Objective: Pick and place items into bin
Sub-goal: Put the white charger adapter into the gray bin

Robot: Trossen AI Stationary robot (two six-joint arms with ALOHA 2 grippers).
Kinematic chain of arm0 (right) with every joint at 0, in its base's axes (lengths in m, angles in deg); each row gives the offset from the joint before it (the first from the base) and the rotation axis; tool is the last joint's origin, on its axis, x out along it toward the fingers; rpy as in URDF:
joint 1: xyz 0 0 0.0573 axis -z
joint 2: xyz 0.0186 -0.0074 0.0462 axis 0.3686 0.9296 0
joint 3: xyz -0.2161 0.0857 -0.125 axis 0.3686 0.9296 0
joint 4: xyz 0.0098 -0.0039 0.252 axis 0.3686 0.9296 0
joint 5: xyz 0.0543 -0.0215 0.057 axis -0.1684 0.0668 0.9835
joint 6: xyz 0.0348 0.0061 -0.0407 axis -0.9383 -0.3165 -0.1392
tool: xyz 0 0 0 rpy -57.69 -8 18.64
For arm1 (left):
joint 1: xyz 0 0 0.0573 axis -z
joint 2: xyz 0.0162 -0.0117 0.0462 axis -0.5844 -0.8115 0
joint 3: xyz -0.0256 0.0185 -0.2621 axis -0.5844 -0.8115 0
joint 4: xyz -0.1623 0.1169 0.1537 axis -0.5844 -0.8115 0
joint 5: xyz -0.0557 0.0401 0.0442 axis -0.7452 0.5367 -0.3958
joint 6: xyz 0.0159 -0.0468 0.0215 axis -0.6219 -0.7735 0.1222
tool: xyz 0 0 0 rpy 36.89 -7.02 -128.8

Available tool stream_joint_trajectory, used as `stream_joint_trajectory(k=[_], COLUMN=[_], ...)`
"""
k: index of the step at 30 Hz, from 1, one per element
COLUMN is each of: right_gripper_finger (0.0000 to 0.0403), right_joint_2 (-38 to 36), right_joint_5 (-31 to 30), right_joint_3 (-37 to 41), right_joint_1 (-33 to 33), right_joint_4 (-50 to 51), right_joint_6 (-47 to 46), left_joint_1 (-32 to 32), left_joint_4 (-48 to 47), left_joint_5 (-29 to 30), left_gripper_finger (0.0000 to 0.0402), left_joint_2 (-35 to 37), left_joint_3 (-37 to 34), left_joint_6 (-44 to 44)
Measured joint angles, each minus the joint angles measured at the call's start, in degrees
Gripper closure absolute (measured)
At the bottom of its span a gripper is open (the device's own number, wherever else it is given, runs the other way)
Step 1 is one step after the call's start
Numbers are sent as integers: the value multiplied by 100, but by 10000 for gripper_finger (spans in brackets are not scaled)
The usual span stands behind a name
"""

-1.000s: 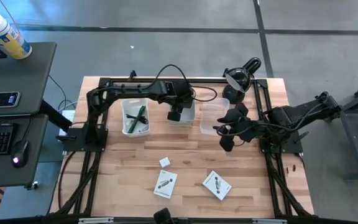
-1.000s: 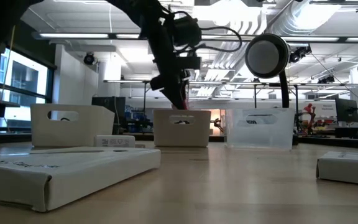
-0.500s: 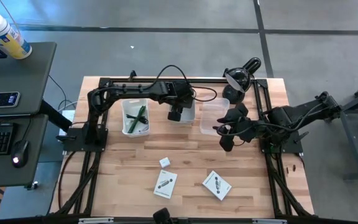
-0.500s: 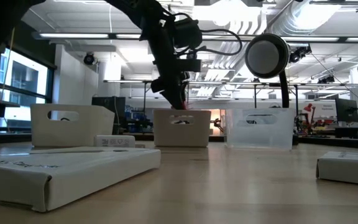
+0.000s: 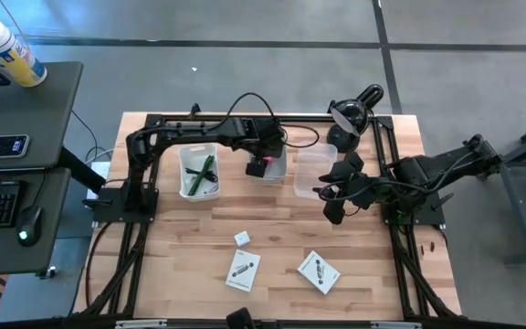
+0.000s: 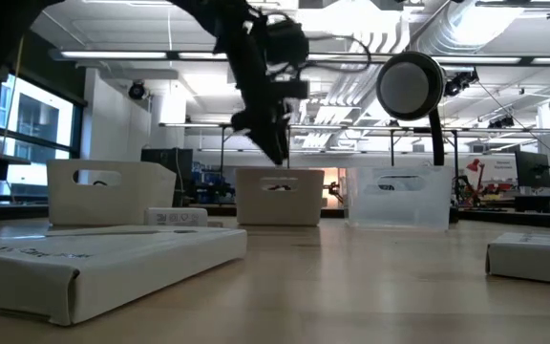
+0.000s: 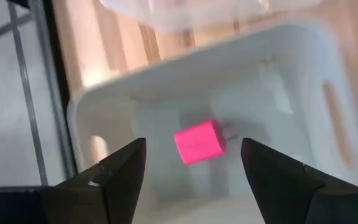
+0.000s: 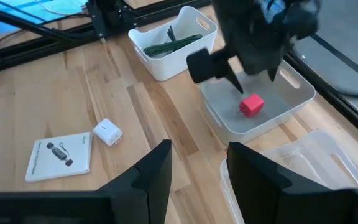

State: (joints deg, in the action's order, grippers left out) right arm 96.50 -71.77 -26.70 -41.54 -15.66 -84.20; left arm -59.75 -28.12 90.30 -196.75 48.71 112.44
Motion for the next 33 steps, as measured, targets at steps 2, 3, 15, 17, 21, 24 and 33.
stream_joint_trajectory(k=[2, 3, 15, 17, 21, 24, 33], right_gripper_finger=[258, 258, 258, 258, 258, 258, 258], right_joint_2=[0, 0, 0, 0, 0, 0, 0], right_joint_5=[1, 0, 25, 31, 67, 127, 583], right_joint_3=[-1, 0, -1, -1, -1, 1, 0], right_joint_1=[-1, 0, -2, -1, 0, 1, -2], right_joint_4=[1, 2, 441, 553, 694, 696, 752], right_joint_6=[102, 154, 522, 524, 686, 878, 1169], left_joint_1=[2, 2, 914, 1205, 1796, 2219, 3169], left_joint_4=[-322, -544, -3450, -3693, -3961, -3965, -3999], left_joint_5=[-94, -148, -451, -448, -403, -169, 224], left_gripper_finger=[147, 147, 176, 180, 184, 184, 179], left_joint_2=[63, 84, 107, 107, 112, 101, 101], left_joint_3=[333, 536, 2681, 2695, 2613, 2426, 1549], left_joint_6=[114, 223, 349, 150, -372, -774, -2383])
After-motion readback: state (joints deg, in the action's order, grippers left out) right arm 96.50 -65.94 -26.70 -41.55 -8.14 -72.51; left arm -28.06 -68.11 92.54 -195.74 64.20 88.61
